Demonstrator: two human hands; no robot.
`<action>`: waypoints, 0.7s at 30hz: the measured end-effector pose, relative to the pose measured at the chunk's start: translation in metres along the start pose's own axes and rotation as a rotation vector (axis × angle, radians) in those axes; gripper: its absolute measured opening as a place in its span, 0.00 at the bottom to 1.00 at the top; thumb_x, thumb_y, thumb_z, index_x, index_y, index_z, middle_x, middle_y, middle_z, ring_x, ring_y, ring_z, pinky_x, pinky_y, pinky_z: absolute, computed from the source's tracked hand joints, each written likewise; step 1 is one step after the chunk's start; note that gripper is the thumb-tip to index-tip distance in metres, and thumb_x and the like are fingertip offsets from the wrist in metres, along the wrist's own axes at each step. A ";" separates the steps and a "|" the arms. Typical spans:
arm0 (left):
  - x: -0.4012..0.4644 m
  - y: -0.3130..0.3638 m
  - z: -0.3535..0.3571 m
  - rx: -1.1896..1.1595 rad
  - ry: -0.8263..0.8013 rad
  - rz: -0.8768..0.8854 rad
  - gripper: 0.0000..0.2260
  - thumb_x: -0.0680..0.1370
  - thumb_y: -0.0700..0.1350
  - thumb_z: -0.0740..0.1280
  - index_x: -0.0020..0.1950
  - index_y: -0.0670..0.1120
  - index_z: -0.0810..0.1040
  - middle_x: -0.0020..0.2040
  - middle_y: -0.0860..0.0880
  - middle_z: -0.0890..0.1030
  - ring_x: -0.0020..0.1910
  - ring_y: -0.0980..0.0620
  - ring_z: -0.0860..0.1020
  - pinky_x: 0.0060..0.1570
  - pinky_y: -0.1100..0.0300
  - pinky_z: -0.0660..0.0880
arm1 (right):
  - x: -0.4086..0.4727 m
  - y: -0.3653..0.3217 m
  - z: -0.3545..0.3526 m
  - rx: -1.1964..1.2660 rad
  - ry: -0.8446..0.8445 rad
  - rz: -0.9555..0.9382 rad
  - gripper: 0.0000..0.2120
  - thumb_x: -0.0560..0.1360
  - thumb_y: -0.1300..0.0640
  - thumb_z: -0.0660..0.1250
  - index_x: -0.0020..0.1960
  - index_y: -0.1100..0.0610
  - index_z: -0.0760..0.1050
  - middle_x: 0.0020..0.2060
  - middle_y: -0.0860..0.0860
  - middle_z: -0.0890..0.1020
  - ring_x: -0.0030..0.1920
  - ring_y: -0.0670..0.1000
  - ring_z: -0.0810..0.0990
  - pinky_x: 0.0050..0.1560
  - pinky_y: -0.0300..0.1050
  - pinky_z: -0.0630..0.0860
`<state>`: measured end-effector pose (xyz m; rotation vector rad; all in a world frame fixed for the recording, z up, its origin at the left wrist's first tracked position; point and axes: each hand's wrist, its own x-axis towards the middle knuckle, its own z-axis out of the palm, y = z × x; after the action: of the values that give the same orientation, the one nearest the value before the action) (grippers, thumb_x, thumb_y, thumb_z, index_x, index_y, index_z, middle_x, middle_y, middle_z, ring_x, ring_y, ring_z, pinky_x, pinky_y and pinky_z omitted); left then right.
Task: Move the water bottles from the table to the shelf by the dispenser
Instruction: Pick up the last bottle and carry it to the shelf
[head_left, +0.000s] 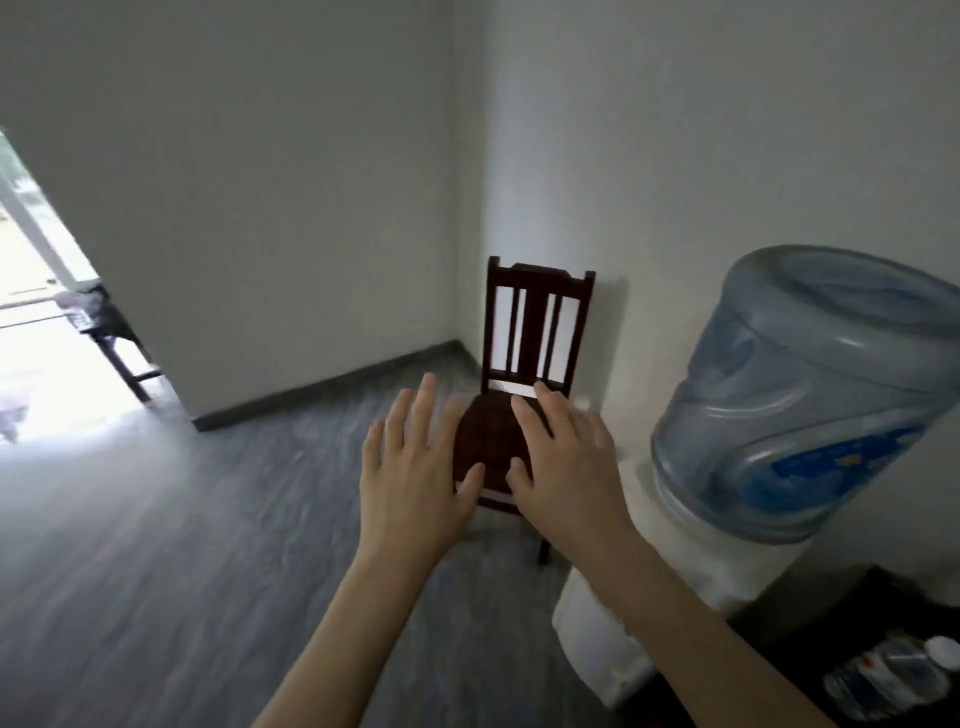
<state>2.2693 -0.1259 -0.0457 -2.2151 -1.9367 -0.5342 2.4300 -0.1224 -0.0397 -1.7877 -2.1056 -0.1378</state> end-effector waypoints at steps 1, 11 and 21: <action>-0.007 -0.018 -0.009 0.012 0.016 -0.042 0.33 0.75 0.60 0.69 0.77 0.50 0.65 0.81 0.44 0.59 0.79 0.42 0.61 0.73 0.43 0.63 | 0.004 -0.018 0.003 0.018 -0.006 -0.036 0.31 0.74 0.50 0.66 0.76 0.53 0.64 0.76 0.55 0.66 0.75 0.56 0.64 0.71 0.64 0.64; -0.129 -0.193 -0.083 0.137 0.048 -0.442 0.35 0.76 0.61 0.67 0.80 0.51 0.61 0.83 0.45 0.54 0.80 0.42 0.58 0.74 0.43 0.61 | -0.013 -0.227 0.029 0.115 -0.159 -0.395 0.35 0.79 0.45 0.59 0.81 0.50 0.47 0.81 0.53 0.49 0.80 0.55 0.49 0.75 0.63 0.49; -0.277 -0.313 -0.160 0.298 0.063 -0.897 0.36 0.74 0.60 0.70 0.78 0.50 0.64 0.82 0.45 0.56 0.77 0.38 0.63 0.71 0.41 0.65 | -0.059 -0.430 0.038 0.180 -0.290 -0.868 0.36 0.79 0.42 0.56 0.80 0.46 0.42 0.80 0.51 0.42 0.80 0.55 0.43 0.76 0.63 0.47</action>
<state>1.9073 -0.3892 -0.0344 -1.0611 -2.6863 -0.3540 2.0129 -0.2467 -0.0245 -0.7249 -2.8558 0.0939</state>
